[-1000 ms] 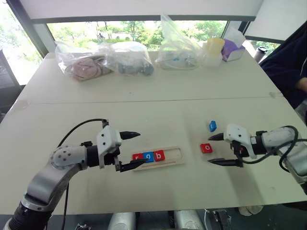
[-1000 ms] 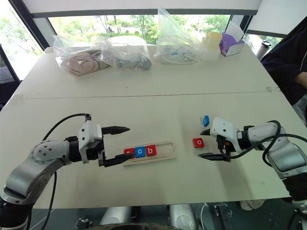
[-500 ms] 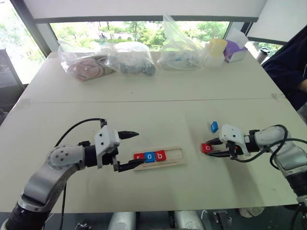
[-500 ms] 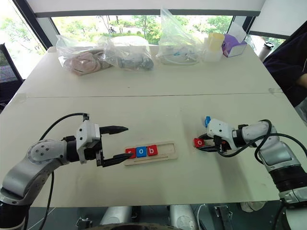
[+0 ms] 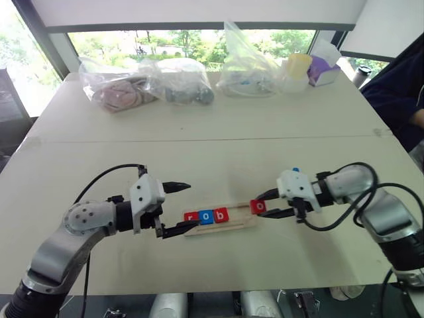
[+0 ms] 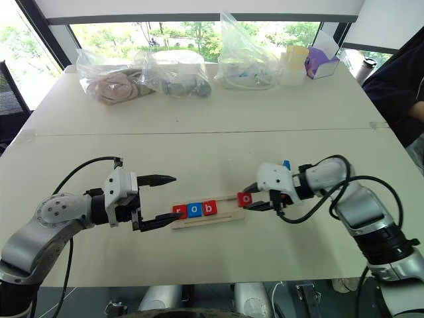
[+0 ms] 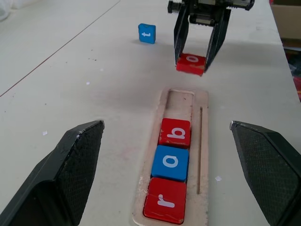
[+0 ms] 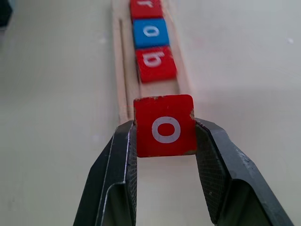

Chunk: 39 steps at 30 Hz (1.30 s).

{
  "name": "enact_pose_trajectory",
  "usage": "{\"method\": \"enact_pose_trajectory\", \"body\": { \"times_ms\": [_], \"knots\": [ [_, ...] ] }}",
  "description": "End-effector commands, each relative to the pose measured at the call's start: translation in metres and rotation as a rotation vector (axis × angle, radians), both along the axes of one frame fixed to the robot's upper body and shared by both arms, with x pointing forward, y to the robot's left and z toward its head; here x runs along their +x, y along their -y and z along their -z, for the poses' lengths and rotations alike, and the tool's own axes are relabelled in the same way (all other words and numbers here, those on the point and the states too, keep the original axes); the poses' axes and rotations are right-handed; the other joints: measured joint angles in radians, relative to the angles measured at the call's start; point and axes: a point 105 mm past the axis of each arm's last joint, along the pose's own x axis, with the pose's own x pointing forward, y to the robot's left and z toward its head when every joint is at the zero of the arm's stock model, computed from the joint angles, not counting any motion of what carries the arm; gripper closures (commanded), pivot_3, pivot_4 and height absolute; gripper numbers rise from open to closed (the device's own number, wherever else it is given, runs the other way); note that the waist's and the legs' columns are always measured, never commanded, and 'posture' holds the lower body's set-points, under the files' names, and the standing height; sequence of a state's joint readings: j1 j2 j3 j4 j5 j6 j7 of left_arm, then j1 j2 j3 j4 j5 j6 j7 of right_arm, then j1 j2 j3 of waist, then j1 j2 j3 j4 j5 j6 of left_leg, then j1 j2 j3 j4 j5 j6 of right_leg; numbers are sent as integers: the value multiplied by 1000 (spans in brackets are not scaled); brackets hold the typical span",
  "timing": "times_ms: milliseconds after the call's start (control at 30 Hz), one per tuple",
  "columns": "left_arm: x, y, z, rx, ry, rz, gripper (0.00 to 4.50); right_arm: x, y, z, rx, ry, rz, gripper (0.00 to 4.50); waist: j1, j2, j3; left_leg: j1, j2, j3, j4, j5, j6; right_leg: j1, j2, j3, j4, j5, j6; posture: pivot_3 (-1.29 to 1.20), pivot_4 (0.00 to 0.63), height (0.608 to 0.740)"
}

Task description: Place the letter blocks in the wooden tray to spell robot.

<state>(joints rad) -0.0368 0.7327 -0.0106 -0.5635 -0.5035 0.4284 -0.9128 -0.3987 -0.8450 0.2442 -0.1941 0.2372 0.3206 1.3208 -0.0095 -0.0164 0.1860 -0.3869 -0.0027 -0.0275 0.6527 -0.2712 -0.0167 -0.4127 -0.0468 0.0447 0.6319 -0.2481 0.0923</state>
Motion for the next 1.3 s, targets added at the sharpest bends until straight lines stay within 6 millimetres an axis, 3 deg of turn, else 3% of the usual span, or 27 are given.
{"method": "enact_pose_trajectory", "body": {
  "times_ms": [33,467,967,1100,1133,1167,1200,1300],
  "knots": [
    [-4,1,-11,-9,38,11,0,1,-12,0,-18,35,-44,3352,-1,0,0,0,0,0,0,0,0,0,0,0,0,0,-1,0,150,740],
    [-9,1,-10,-12,34,-16,0,8,-28,12,-33,44,-69,3352,-3,0,0,0,0,0,0,0,0,0,0,0,0,0,-1,0,150,740],
    [-9,1,-11,-12,32,-27,0,13,-31,19,-38,49,-61,3352,-3,0,0,0,0,0,0,0,0,0,0,0,0,0,-1,0,150,740],
    [-8,1,-11,-14,33,-28,0,13,-34,17,-26,50,-63,1490,-3,0,0,0,0,0,0,0,0,0,0,0,0,0,-1,0,150,740],
    [-8,1,-11,-15,33,-28,0,13,-36,15,-14,45,-62,1490,-3,0,0,0,0,0,0,0,0,0,0,0,0,0,-1,0,150,740],
    [-8,1,-10,-15,33,-29,0,12,-37,13,-8,41,-62,594,-3,0,0,0,0,0,0,0,0,0,0,0,0,0,0,0,150,740],
    [-8,1,-10,-15,34,-29,0,11,-37,12,-6,38,-63,247,-3,0,0,0,0,0,0,0,0,0,0,0,0,0,0,0,150,740],
    [-8,2,-10,-17,34,-29,0,11,-37,8,-2,43,-59,115,-3,0,0,0,0,0,0,0,0,0,0,0,0,0,0,0,150,740]
  ]
}}
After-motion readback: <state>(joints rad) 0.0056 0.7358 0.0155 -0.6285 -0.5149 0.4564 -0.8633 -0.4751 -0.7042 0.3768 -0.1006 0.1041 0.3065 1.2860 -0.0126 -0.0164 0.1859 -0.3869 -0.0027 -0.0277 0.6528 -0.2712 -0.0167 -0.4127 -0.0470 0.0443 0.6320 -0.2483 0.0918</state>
